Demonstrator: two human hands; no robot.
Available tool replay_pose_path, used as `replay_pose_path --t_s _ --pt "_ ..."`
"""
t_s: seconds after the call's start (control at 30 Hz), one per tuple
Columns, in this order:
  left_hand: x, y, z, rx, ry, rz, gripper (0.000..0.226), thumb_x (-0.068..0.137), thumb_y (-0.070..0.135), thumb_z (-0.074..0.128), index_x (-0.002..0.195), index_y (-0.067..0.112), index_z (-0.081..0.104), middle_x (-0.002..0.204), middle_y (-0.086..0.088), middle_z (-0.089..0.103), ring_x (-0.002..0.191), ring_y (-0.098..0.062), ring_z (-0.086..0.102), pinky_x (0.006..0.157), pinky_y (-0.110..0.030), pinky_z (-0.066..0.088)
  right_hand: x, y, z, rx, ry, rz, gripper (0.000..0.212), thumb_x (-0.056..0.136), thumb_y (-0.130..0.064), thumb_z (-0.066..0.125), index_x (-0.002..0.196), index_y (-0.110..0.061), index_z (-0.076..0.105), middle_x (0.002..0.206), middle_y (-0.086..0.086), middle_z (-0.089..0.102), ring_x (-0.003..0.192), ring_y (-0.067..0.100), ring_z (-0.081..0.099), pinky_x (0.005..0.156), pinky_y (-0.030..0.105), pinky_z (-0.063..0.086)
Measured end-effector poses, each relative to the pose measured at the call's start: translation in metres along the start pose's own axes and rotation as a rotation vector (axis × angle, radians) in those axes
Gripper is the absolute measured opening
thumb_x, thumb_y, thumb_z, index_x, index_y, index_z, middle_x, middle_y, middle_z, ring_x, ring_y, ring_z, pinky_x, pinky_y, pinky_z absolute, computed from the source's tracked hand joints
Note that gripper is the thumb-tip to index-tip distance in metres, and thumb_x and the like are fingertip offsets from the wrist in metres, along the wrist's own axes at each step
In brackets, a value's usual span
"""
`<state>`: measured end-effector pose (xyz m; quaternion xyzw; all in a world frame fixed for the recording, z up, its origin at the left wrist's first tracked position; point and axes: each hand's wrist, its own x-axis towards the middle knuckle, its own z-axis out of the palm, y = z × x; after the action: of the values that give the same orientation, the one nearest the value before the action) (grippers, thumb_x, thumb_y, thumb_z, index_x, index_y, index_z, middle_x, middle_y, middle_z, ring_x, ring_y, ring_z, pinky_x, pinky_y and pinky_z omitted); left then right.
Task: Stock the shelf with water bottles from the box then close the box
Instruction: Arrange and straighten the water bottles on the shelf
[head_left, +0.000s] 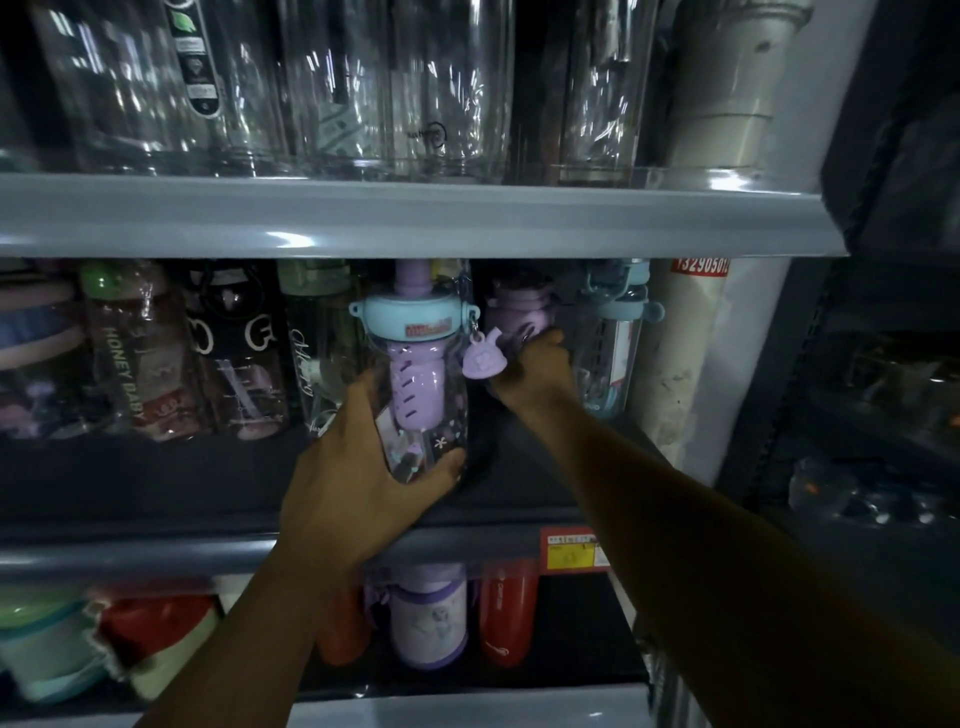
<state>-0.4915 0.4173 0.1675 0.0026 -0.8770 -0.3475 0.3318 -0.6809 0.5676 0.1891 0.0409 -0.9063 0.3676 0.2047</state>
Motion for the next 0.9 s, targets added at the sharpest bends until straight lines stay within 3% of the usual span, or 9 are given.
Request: replay_pose_path --t_s 0.1,0.27,0.4,0.53,0.63,0.7,0.8,0.9 --pt "-0.001 0.001 -0.001 0.002 0.003 0.013 0.090 0.066 0.068 0.078 0.139 0.038 0.034 0.124 0.014 0.066 0.103 -0.016 0.068 0.084 -0.038 0.055 -0.003 0.001 -0.007 -0.004 -0.004 -0.015 0.076 0.078 -0.039 0.081 0.132 0.002 0.046 0.124 0.019 0.056 0.112 0.035 0.061 0.083 0.032 0.050" --pt "-0.002 0.002 0.000 0.028 0.008 -0.001 0.089 0.067 0.065 0.079 0.138 0.035 0.035 0.120 0.010 0.065 0.103 -0.022 0.069 0.083 -0.040 0.055 -0.014 -0.001 -0.023 -0.002 0.006 -0.096 0.042 0.078 -0.034 0.083 0.110 -0.009 0.070 0.107 0.012 0.065 0.095 0.028 0.068 0.070 0.023 0.041" --pt "-0.002 0.002 -0.001 0.032 0.008 0.010 0.087 0.068 0.063 0.081 0.137 0.033 0.037 0.114 0.013 0.062 0.102 -0.023 0.068 0.081 -0.038 0.052 -0.019 -0.004 -0.026 -0.004 0.021 -0.101 0.027 0.085 -0.031 0.076 0.100 -0.009 0.069 0.099 0.011 0.065 0.091 0.029 0.068 0.069 0.024 0.041" --pt "-0.002 0.003 -0.002 0.034 0.009 0.015 0.087 0.067 0.065 0.079 0.137 0.032 0.038 0.116 0.012 0.062 0.104 -0.023 0.068 0.083 -0.041 0.054 -0.020 -0.007 -0.024 -0.017 0.059 -0.101 0.031 0.090 -0.037 0.066 0.103 -0.009 0.070 0.101 0.012 0.066 0.092 0.030 0.069 0.068 0.025 0.039" --pt "-0.002 0.003 -0.002 0.029 0.013 0.020 0.091 0.067 0.065 0.079 0.141 0.033 0.037 0.122 0.011 0.064 0.107 -0.022 0.067 0.086 -0.041 0.055 -0.018 -0.003 -0.032 -0.087 -0.033 -0.141 0.040 0.088 -0.046 0.068 0.106 -0.010 0.069 0.098 0.011 0.066 0.091 0.026 0.067 0.068 0.021 0.037" --pt "-0.002 0.004 -0.003 0.027 0.007 0.020 0.094 0.067 0.064 0.079 0.144 0.033 0.036 0.123 0.015 0.060 0.109 -0.020 0.066 0.089 -0.041 0.054 -0.018 0.003 -0.040 -0.087 -0.124 -0.157 0.041 0.085 -0.053 0.070 0.098 -0.013 0.068 0.087 0.006 0.068 0.084 0.021 0.071 0.064 0.018 0.042" --pt "-0.002 0.004 -0.003 0.025 0.002 0.010 0.094 0.067 0.064 0.081 0.143 0.034 0.036 0.118 0.018 0.057 0.108 -0.020 0.066 0.090 -0.042 0.055 -0.032 0.011 -0.063 -0.074 -0.167 -0.188 0.024 0.093 -0.043 0.066 0.091 -0.020 0.061 0.082 -0.003 0.065 0.076 0.015 0.067 0.058 0.024 0.043" --pt "-0.002 0.003 -0.002 0.013 0.005 0.009 0.091 0.067 0.063 0.082 0.141 0.033 0.038 0.116 0.019 0.056 0.106 -0.019 0.066 0.089 -0.041 0.054 -0.053 0.030 -0.095 -0.089 -0.028 -0.277 0.025 0.098 -0.033 0.058 0.077 -0.018 0.058 0.074 -0.003 0.064 0.072 0.019 0.067 0.060 0.024 0.048"
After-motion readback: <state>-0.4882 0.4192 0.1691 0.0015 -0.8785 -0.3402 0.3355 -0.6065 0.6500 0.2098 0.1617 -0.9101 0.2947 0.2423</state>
